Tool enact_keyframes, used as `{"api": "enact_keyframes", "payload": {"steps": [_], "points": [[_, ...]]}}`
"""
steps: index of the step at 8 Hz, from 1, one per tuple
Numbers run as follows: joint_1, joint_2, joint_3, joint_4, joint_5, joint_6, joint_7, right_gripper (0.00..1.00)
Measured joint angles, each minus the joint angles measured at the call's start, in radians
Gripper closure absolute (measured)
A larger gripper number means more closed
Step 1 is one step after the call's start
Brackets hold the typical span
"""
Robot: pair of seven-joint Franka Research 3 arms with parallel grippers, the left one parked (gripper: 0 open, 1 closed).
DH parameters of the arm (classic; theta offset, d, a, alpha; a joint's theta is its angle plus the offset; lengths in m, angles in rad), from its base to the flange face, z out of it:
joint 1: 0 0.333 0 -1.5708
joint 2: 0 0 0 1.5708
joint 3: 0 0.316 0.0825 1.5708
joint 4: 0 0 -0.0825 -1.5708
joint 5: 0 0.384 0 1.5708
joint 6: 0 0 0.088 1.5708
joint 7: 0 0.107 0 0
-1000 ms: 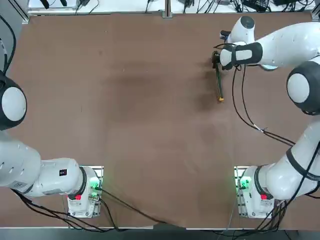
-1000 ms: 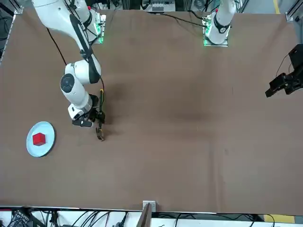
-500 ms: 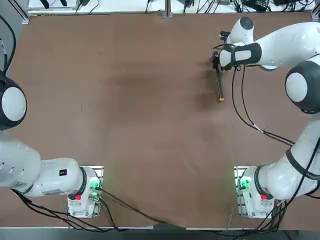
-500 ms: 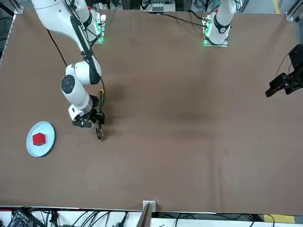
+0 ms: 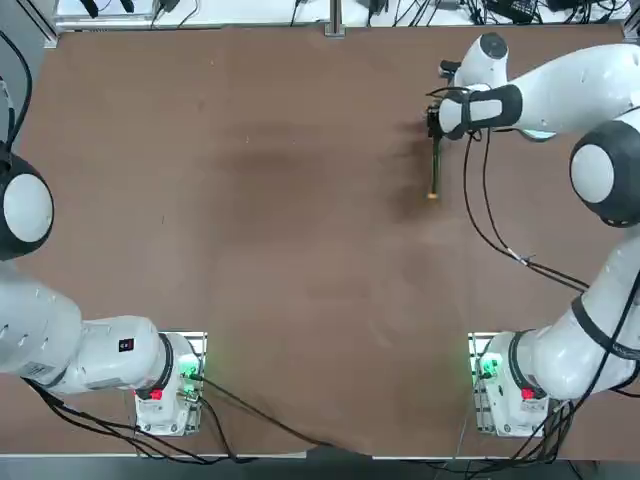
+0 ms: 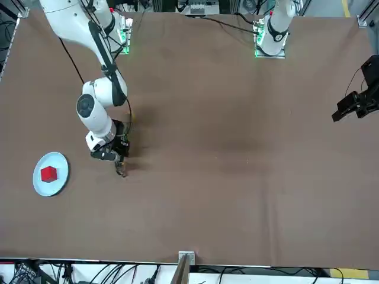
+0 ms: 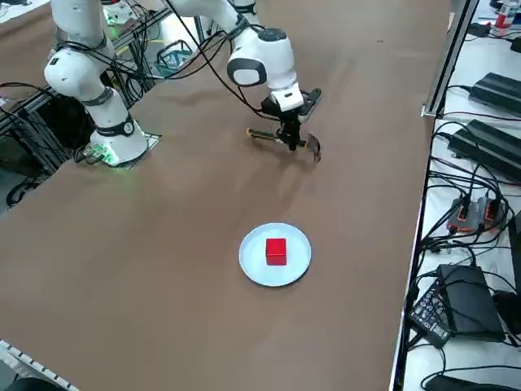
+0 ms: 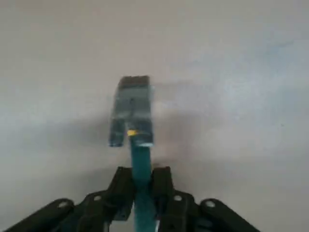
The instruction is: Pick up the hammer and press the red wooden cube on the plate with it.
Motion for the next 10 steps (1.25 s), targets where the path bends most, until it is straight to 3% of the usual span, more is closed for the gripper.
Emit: {"api": "enact_keyframes", "payload": {"steps": [3,5,6,8,10], "points": [[-0.039,-0.102,-0.079,0.05,-0.004,-0.187,-0.029,0.79],[-0.109,-0.187,-0.136,0.094,-0.005,-0.355,-0.145,0.79],[-0.158,-0.204,-0.157,0.106,-0.006,-0.387,-0.21,0.79],[-0.275,-0.195,-0.169,0.118,-0.006,-0.392,-0.294,0.79],[-0.34,-0.167,-0.17,0.143,-0.007,-0.392,-0.319,0.79]]}}
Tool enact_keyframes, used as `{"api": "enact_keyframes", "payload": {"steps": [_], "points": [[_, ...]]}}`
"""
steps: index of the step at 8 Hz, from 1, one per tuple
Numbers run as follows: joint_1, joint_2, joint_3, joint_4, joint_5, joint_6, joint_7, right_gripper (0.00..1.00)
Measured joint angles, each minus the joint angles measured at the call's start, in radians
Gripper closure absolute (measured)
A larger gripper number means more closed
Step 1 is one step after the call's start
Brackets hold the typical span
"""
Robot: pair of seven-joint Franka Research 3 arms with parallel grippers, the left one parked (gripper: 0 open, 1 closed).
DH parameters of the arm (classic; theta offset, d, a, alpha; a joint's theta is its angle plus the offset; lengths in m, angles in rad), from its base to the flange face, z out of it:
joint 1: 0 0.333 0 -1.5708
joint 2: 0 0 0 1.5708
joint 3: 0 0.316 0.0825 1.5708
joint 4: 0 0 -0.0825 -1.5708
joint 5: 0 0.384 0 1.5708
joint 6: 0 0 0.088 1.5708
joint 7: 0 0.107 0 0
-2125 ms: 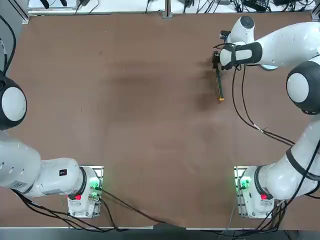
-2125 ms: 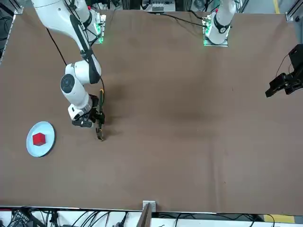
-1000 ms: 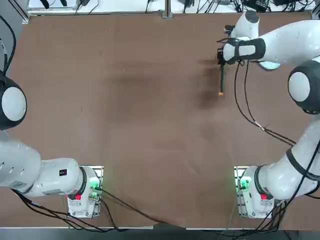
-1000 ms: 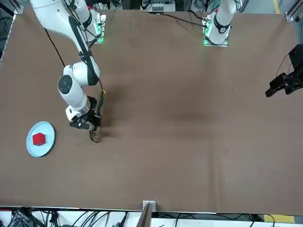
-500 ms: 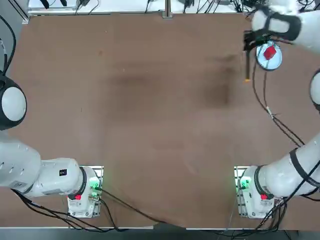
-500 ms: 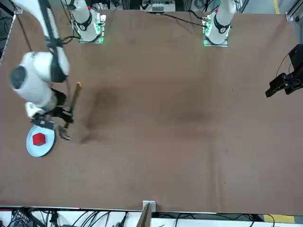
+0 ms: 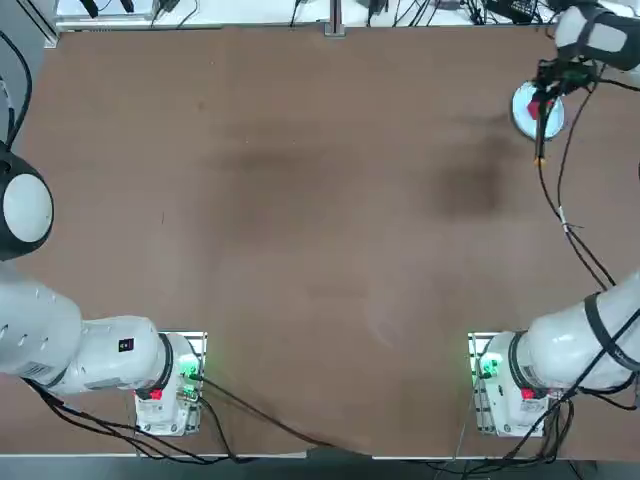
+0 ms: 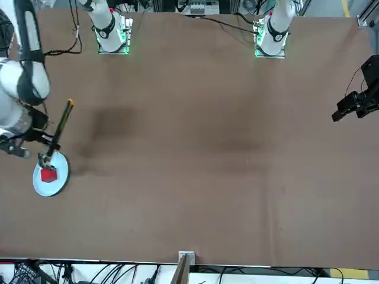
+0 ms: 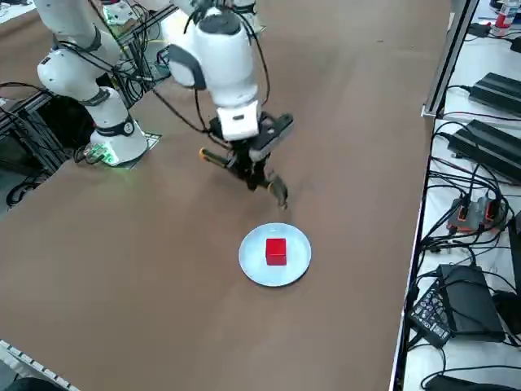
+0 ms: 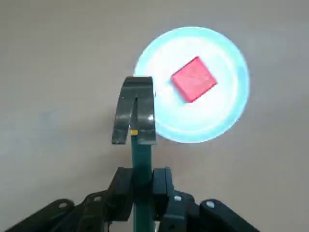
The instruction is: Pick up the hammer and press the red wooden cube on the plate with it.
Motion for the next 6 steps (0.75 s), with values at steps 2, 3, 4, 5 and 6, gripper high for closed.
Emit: {"api": "enact_keyframes", "payload": {"steps": [2,3,4,5,6], "points": [[-0.037,0.028,0.001,0.022,0.0,0.0,-0.07,0.79],[-0.064,0.041,0.0,0.032,0.0,0.0,-0.118,0.79],[-0.088,0.054,0.0,0.044,0.0,0.0,-0.146,0.79],[-0.102,0.068,0.0,0.051,0.0,0.0,-0.156,0.79],[-0.107,0.088,0.0,0.053,0.001,0.004,-0.158,0.79]]}}
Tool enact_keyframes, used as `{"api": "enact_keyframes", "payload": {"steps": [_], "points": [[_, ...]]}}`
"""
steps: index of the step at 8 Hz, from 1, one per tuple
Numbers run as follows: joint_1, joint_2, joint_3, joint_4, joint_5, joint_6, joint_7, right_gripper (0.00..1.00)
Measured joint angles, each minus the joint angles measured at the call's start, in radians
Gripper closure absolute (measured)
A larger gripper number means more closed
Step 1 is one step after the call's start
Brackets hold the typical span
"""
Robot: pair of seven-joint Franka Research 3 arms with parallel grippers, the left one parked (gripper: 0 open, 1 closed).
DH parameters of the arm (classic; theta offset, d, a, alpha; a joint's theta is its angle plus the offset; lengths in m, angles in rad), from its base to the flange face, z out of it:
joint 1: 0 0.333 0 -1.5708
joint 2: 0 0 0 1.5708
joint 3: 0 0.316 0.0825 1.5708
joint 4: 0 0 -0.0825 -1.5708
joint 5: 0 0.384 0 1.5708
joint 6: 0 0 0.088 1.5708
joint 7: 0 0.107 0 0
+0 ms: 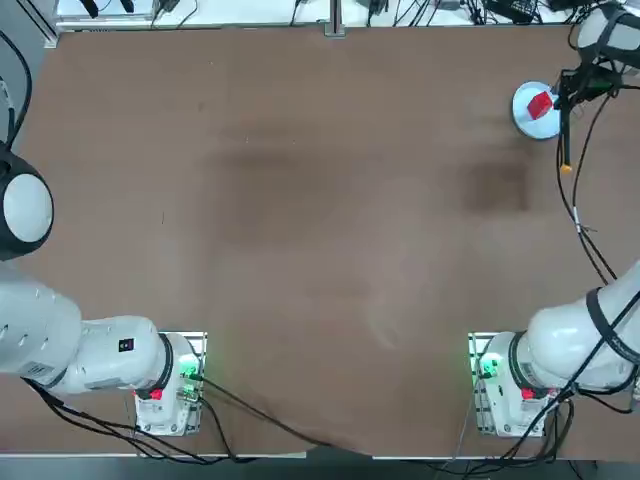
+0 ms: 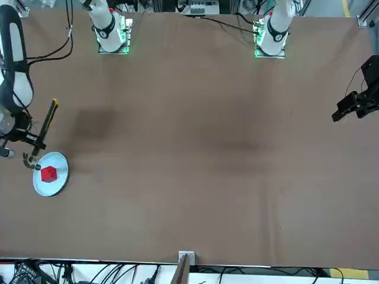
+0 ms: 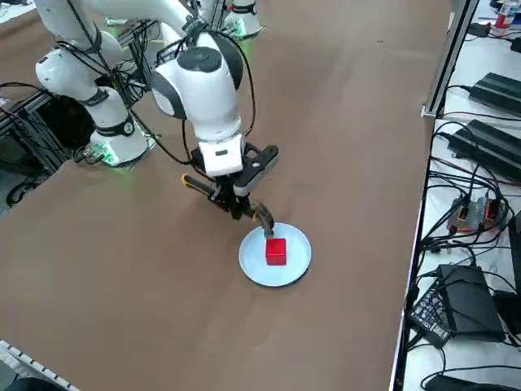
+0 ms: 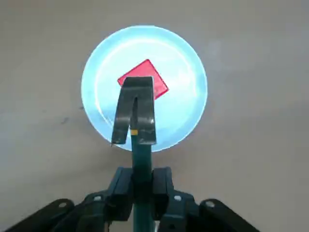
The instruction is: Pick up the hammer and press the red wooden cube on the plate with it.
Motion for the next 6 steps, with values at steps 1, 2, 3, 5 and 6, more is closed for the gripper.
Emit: {"api": "enact_keyframes", "payload": {"steps": [1,2,3,5,6], "points": [[-0.001,0.026,0.0,0.001,0.001,0.009,0.0,0.79],[-0.001,0.055,0.001,0.001,0.012,0.025,0.0,0.79],[-0.001,0.08,0.002,0.002,0.028,0.047,0.0,0.79],[0.0,0.093,0.007,0.022,0.039,0.061,0.0,0.79],[0.002,0.087,0.01,0.053,0.039,0.032,-0.002,0.79]]}}
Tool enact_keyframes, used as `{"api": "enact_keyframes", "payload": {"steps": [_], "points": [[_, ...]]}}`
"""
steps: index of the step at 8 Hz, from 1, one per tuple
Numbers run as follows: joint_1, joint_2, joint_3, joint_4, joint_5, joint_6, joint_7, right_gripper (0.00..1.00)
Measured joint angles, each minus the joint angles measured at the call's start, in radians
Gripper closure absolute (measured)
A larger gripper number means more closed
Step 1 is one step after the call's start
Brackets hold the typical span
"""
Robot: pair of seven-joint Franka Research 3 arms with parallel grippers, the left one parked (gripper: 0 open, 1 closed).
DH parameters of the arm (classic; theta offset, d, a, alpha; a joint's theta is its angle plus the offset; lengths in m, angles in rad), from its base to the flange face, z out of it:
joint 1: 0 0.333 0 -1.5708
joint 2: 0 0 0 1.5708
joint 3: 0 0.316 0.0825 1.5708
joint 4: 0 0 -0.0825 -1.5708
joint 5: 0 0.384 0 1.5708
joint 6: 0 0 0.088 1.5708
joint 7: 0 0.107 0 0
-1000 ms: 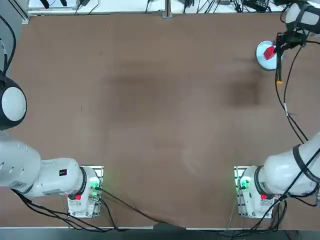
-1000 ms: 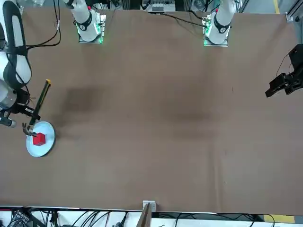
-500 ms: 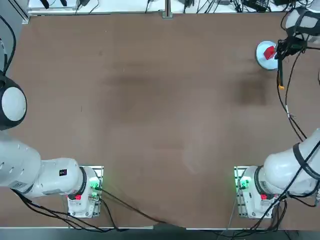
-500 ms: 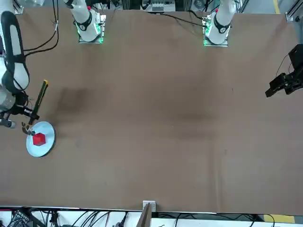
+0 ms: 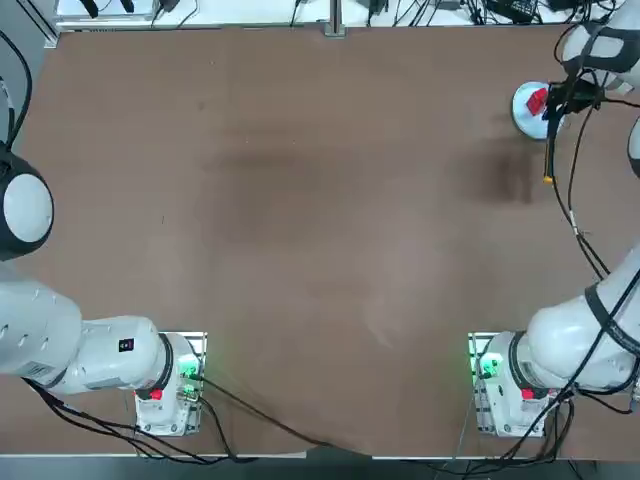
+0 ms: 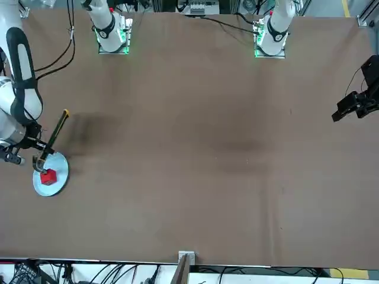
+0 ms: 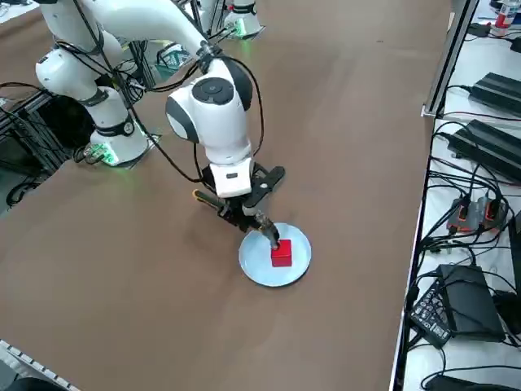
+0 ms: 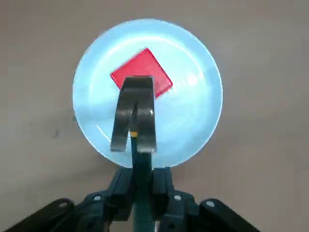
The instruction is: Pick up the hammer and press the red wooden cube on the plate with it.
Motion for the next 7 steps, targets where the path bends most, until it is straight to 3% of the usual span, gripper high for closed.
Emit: {"api": "enact_keyframes", "payload": {"steps": [3,5,7], "points": [[0.001,-0.047,0.004,0.139,-0.012,-0.201,-0.004,0.79],[-0.003,-0.019,0.003,0.152,-0.016,-0.213,-0.004,0.79],[-0.006,0.062,0.003,0.152,-0.003,-0.193,-0.004,0.79]]}}
